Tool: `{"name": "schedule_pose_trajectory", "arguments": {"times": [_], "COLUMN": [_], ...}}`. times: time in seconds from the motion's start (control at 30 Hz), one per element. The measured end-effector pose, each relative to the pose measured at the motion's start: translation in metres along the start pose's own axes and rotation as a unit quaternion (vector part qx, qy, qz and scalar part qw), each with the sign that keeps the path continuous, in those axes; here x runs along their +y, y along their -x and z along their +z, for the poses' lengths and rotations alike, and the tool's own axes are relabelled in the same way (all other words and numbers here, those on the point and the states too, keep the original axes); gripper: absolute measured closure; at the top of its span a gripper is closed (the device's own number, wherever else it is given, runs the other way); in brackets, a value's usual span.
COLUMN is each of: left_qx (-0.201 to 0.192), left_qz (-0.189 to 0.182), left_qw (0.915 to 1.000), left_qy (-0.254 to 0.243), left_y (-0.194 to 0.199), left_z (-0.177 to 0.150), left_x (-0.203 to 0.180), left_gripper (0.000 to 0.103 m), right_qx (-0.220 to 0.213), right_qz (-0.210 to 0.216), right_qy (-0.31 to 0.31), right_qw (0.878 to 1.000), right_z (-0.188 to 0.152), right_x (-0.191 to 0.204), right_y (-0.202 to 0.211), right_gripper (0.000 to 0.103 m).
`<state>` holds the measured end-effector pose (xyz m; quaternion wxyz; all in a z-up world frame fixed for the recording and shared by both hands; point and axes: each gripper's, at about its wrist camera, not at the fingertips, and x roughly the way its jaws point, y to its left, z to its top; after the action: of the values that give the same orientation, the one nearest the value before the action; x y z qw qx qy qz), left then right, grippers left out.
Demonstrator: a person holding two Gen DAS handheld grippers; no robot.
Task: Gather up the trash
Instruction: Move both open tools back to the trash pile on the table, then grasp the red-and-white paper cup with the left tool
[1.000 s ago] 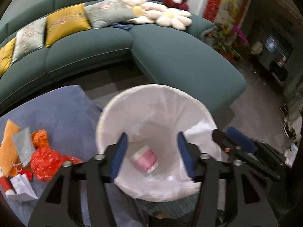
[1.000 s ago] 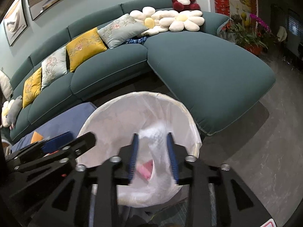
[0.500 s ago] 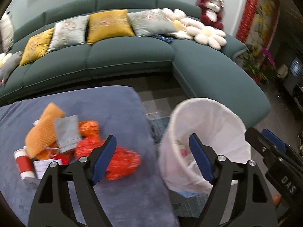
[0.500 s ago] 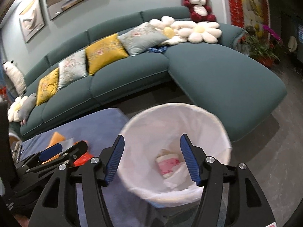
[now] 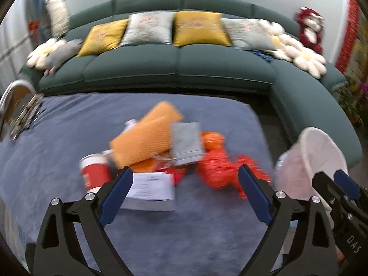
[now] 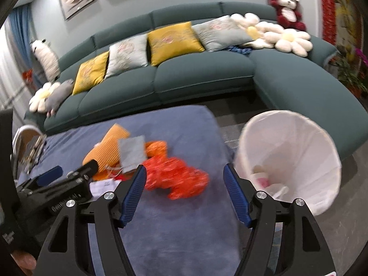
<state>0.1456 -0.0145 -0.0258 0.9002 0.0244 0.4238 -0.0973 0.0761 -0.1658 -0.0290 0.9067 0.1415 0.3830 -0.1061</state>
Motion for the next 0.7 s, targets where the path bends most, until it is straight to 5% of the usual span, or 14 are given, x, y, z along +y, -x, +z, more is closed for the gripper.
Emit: {"name": "schedule_pose_trajectory", "arguments": {"times": [0.37,0.7], "left_qx": [0.047,0.106], "left_qz": [0.084,0.106], "left_qw": [0.9933,0.9837], "left_qy": [0.063,0.099], "left_y": [-0.039,-0.099], "left_z": [-0.021,-0.032], "left_x": [0.11,0.156], "left_gripper": [0.014,0.013], "right_qx": [0.045,0.079], "right_qz": [0.023,0.017], "right_qy": [0.041,0.028], "right_qw": [0.998,0.996], "right_z": [-0.02,-0.024], "right_x": [0.076,0.092], "right_y": [-0.041,-0.082], "right_gripper": [0.035,0.034]}}
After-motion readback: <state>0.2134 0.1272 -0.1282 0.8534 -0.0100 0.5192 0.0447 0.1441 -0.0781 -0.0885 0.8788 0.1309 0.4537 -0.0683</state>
